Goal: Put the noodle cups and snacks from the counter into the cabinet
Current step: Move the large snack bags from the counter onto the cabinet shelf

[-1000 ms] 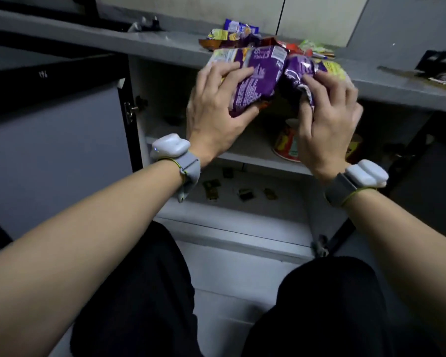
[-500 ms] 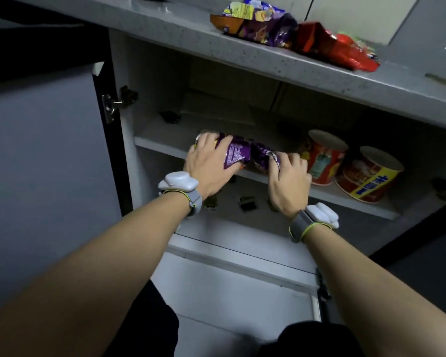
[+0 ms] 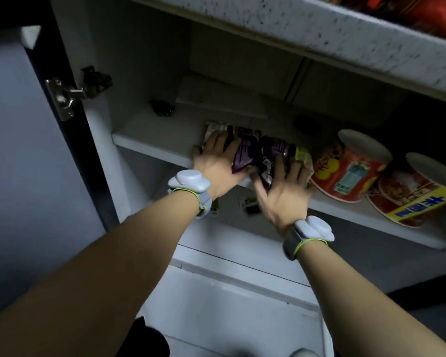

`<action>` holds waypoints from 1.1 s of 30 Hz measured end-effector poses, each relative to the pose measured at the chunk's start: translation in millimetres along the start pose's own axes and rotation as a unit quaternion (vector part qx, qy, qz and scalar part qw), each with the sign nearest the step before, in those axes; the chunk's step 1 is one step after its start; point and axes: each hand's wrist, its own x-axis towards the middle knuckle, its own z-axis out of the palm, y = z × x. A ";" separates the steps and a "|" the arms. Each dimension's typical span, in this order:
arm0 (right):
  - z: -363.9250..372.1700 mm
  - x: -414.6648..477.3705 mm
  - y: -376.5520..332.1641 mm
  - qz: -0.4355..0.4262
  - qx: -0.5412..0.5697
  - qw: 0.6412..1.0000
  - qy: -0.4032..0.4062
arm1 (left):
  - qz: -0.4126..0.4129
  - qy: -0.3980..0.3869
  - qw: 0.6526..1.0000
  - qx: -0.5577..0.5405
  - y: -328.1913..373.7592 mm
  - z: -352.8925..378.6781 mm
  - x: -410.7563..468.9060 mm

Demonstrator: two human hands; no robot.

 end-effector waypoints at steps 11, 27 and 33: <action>-122.4 -20.6 1.4 -0.056 0.069 0.996 0.011 | 0.101 -0.015 0.995 -0.013 34.7 -123.9 -49.3; -278.2 79.8 -16.5 -0.025 0.087 0.987 0.132 | 0.130 0.165 0.978 -0.006 93.2 -276.7 33.3; -265.1 141.5 -13.2 0.056 0.087 0.993 -0.063 | 0.049 -0.013 0.998 0.038 89.7 -261.7 99.6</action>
